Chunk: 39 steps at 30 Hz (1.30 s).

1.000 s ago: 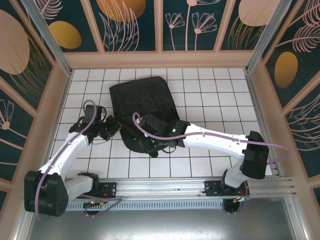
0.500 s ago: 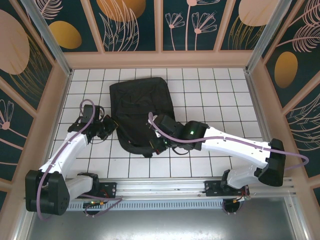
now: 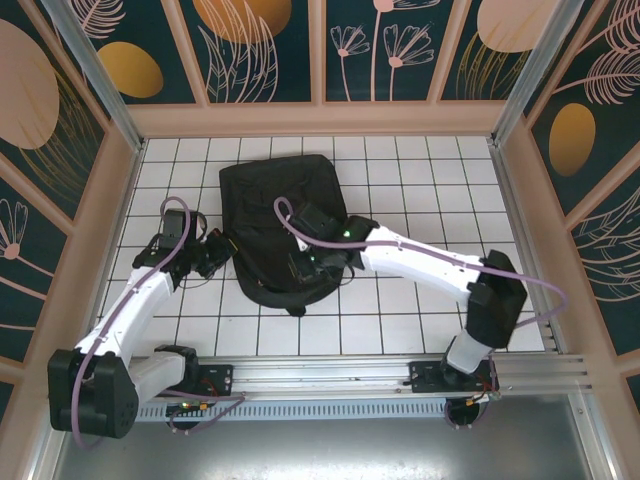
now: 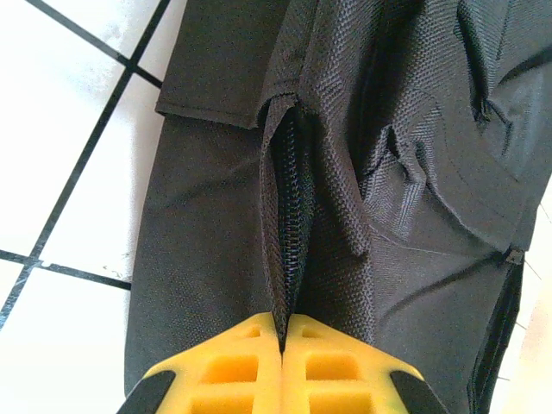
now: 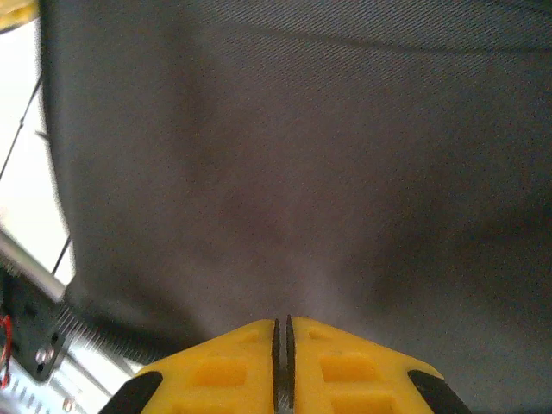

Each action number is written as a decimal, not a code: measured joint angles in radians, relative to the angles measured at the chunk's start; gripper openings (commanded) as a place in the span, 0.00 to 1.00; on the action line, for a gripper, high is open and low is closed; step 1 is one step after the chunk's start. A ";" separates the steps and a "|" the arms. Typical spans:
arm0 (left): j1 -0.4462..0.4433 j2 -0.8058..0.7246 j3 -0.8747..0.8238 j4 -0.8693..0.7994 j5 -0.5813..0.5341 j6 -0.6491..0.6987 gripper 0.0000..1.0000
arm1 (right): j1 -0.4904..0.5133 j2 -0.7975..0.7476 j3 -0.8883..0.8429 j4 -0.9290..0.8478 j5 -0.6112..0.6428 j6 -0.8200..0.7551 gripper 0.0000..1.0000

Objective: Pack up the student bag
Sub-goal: Zip the student bag at the center of the table.

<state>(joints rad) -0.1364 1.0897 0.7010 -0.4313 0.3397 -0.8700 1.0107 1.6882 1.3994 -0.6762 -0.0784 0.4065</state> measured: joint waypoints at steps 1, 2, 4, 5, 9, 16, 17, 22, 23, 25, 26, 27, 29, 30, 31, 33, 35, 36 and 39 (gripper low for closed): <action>0.000 -0.003 0.000 0.000 0.000 0.006 0.00 | -0.013 0.034 0.021 0.003 -0.002 0.000 0.14; 0.000 -0.003 0.000 0.000 0.000 0.010 0.00 | -0.022 0.074 0.046 0.002 -0.002 0.000 0.14; 0.000 -0.003 0.000 -0.002 0.000 0.018 0.00 | -0.034 0.152 0.096 0.006 0.003 0.000 0.14; 0.000 -0.003 0.000 -0.004 -0.002 0.024 0.00 | -0.040 0.193 0.116 0.007 0.008 0.000 0.14; 0.000 -0.005 0.000 -0.029 0.001 0.040 0.00 | -0.096 0.311 0.132 0.007 0.056 0.006 0.14; -0.015 -0.012 0.000 -0.041 0.035 0.059 0.00 | -0.244 0.382 0.131 0.010 0.197 0.015 0.13; -0.015 -0.013 0.000 -0.041 0.030 0.060 0.00 | -0.253 0.380 0.131 0.009 0.214 0.015 0.14; -0.007 -0.023 -0.001 -0.042 0.013 0.063 0.00 | -0.270 0.294 0.084 0.031 0.135 -0.028 0.26; -0.006 -0.023 -0.001 -0.041 0.012 0.063 0.00 | -0.259 0.268 0.082 0.034 0.095 -0.043 0.26; -0.003 -0.023 -0.008 -0.032 0.018 0.062 0.00 | -0.215 0.209 0.082 0.055 -0.001 -0.071 0.28; -0.003 -0.023 -0.012 -0.025 0.020 0.062 0.00 | -0.190 0.189 0.082 0.063 -0.034 -0.084 0.28; -0.003 -0.023 -0.016 -0.018 0.023 0.061 0.00 | -0.151 0.166 0.082 0.072 -0.064 -0.095 0.28; -0.003 -0.022 -0.020 -0.010 0.028 0.061 0.00 | -0.079 0.144 0.082 0.085 -0.102 -0.114 0.28; -0.001 -0.018 -0.020 -0.004 0.033 0.061 0.00 | -0.038 0.139 0.082 0.091 -0.121 -0.119 0.28; -0.001 -0.010 -0.020 0.005 0.038 0.062 0.00 | -0.002 0.139 0.078 0.099 -0.138 -0.121 0.28; -0.001 0.015 -0.014 0.013 0.041 0.062 0.00 | 0.048 0.139 0.060 0.112 -0.159 -0.124 0.28; -0.001 0.047 0.006 0.012 0.038 0.063 0.00 | 0.079 0.140 0.050 0.120 -0.172 -0.125 0.28; -0.001 0.066 0.025 0.012 0.032 0.063 0.00 | 0.092 0.140 0.050 0.125 -0.179 -0.125 0.29; -0.001 0.105 0.078 0.024 0.011 0.066 0.00 | 0.115 0.163 0.087 0.149 -0.193 -0.124 0.29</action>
<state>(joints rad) -0.1371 1.1950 0.7788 -0.4072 0.3511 -0.8040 1.1259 1.8507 1.4868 -0.5274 -0.2718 0.2821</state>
